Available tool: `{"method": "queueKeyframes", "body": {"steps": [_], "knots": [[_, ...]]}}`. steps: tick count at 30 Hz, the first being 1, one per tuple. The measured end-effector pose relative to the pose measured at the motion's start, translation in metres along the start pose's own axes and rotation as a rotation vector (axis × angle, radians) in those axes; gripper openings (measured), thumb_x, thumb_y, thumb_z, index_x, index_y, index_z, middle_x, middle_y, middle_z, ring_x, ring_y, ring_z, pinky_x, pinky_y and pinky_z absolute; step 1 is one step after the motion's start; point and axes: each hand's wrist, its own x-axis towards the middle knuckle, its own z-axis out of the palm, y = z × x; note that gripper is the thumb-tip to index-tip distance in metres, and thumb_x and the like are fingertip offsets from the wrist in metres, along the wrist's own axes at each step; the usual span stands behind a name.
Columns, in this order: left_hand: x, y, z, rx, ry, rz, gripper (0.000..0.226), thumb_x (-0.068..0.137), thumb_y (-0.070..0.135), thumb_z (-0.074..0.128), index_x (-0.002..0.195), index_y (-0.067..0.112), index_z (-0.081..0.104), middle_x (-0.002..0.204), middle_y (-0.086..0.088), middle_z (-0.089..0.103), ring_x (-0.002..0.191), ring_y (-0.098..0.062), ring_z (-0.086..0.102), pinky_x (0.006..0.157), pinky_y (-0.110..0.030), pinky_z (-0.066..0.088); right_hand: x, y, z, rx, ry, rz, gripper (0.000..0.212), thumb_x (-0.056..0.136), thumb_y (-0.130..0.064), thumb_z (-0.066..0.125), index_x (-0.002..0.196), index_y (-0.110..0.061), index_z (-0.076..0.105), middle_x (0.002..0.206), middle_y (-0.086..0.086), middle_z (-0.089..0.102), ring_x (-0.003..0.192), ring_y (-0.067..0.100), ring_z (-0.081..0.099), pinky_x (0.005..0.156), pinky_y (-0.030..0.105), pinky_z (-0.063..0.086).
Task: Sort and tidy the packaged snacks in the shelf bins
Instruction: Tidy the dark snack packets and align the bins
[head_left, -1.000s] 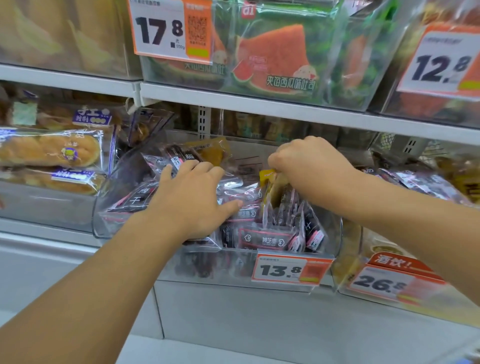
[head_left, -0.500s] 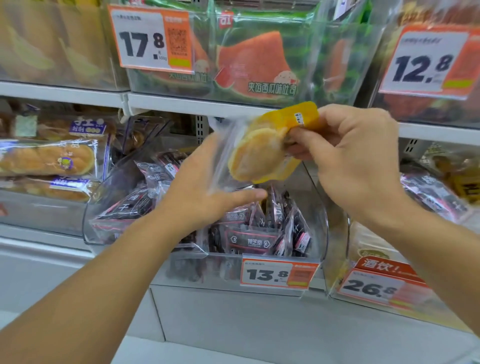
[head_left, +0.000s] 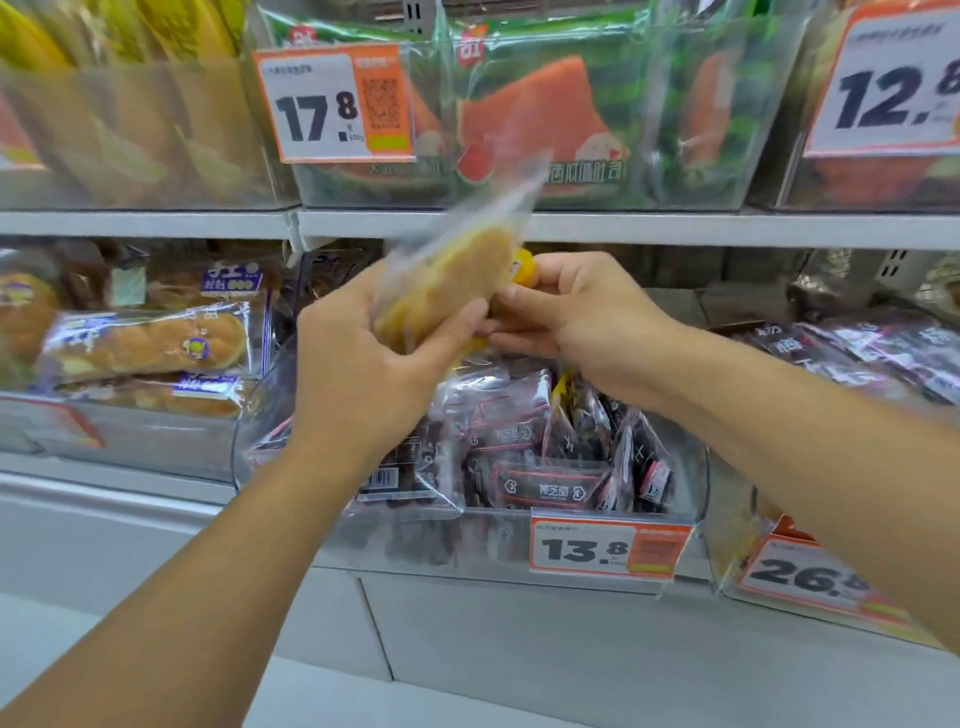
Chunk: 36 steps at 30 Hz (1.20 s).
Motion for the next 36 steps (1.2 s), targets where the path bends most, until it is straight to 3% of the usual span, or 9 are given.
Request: {"method": "queueKeyframes", "body": {"steps": [3,7,9,13,17,20,23,31,36], "knots": [[0.005,-0.019,-0.025,0.325,0.056,0.164,0.018,0.084,0.035,0.079,0.087,0.020,0.070,0.063,0.009,0.059,0.062,-0.011,0.053,0.056,-0.014,0.039,0.018,0.014,0.005,-0.436,0.056,0.037,0.023,0.096,-0.015,0.065,0.115,-0.001,0.065,0.106,0.015,0.071,0.086,0.023,0.073,0.075,0.037,0.063],[0.012,-0.048,-0.056,0.566,0.024,0.208,0.024,0.087,0.033,0.076,0.108,0.021,0.075,0.081,0.009,0.071,0.075,-0.013,0.061,0.067,-0.029,0.045,0.027,0.012,0.012,-1.080,0.063,0.061,0.044,0.091,-0.046,0.068,0.084,-0.004,0.062,0.072,0.005,0.063,0.066,0.020,0.060,0.057,0.030,0.049],[0.012,-0.059,-0.057,0.628,-0.001,0.190,0.031,0.086,0.027,0.078,0.116,0.023,0.074,0.100,0.002,0.076,0.091,-0.021,0.069,0.076,-0.028,0.048,0.034,0.011,0.023,-1.060,-0.012,0.216,0.046,0.091,-0.053,0.064,0.084,-0.008,0.059,0.071,0.005,0.055,0.062,0.019,0.053,0.053,0.028,0.042],[0.009,-0.069,-0.048,0.625,-0.124,0.103,0.040,0.083,0.017,0.076,0.121,0.030,0.071,0.110,0.007,0.074,0.101,-0.020,0.068,0.079,-0.027,0.047,0.060,0.018,0.038,-0.527,0.059,0.561,0.040,0.098,-0.044,0.056,0.106,-0.006,0.063,0.087,0.011,0.064,0.066,0.027,0.063,0.073,0.042,0.062],[0.012,-0.075,-0.046,0.615,-0.254,-0.048,0.037,0.085,0.030,0.074,0.120,0.041,0.067,0.106,0.017,0.071,0.096,-0.014,0.065,0.076,-0.032,0.051,0.064,0.020,0.041,-0.516,0.128,0.601,0.030,0.105,-0.012,0.044,0.080,-0.004,0.057,0.070,0.011,0.057,0.051,0.022,0.055,0.057,0.037,0.056],[0.012,-0.073,-0.044,0.599,-0.335,-0.088,0.037,0.084,0.054,0.066,0.116,0.036,0.067,0.101,0.018,0.067,0.090,-0.012,0.061,0.074,-0.032,0.049,0.066,0.021,0.037,-0.521,0.173,0.532,0.018,0.104,-0.012,0.048,0.102,-0.003,0.063,0.094,0.016,0.064,0.087,0.029,0.064,0.091,0.044,0.055],[0.013,-0.071,-0.041,0.633,-0.380,-0.114,0.041,0.080,0.062,0.060,0.110,0.033,0.064,0.099,0.014,0.063,0.090,-0.016,0.059,0.077,-0.037,0.052,0.063,0.014,0.025,-0.639,0.316,0.365,0.032,0.096,-0.018,0.059,0.124,-0.003,0.061,0.126,0.017,0.062,0.117,0.034,0.060,0.096,0.040,0.053],[0.016,-0.060,-0.027,0.734,-0.398,-0.108,0.044,0.084,0.056,0.066,0.115,0.024,0.063,0.106,0.003,0.063,0.096,-0.022,0.058,0.080,-0.039,0.051,-0.011,-0.013,0.001,-0.428,0.250,0.266,0.024,0.096,-0.023,0.066,0.080,-0.008,0.058,0.071,0.007,0.057,0.058,0.024,0.061,0.057,0.034,0.054],[0.016,-0.054,-0.022,0.754,-0.342,0.046,0.016,0.090,0.032,0.069,0.099,0.021,0.062,0.090,0.002,0.062,0.087,-0.028,0.058,0.070,-0.041,0.049,-0.049,-0.024,-0.032,-1.069,0.108,-0.211,0.039,0.094,-0.029,0.068,0.064,-0.016,0.046,0.055,-0.009,0.044,0.050,0.007,0.044,0.055,0.032,0.039]]}}
